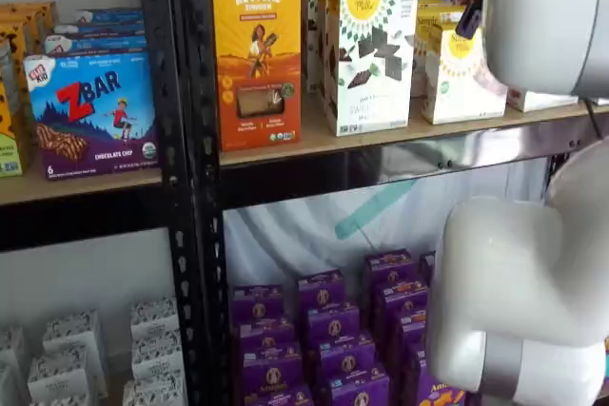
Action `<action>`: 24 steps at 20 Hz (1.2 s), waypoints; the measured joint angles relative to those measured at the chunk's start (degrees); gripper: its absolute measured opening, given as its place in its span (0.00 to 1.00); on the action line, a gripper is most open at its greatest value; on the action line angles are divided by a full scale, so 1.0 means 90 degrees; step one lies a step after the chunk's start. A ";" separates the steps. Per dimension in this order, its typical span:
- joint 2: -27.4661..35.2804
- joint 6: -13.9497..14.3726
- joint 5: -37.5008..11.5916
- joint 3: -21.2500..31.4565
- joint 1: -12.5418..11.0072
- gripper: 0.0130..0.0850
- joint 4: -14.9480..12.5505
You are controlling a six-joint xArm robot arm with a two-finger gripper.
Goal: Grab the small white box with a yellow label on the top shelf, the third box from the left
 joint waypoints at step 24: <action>0.1281 0.0081 -0.0521 -0.0644 0.0717 1.00 -0.1758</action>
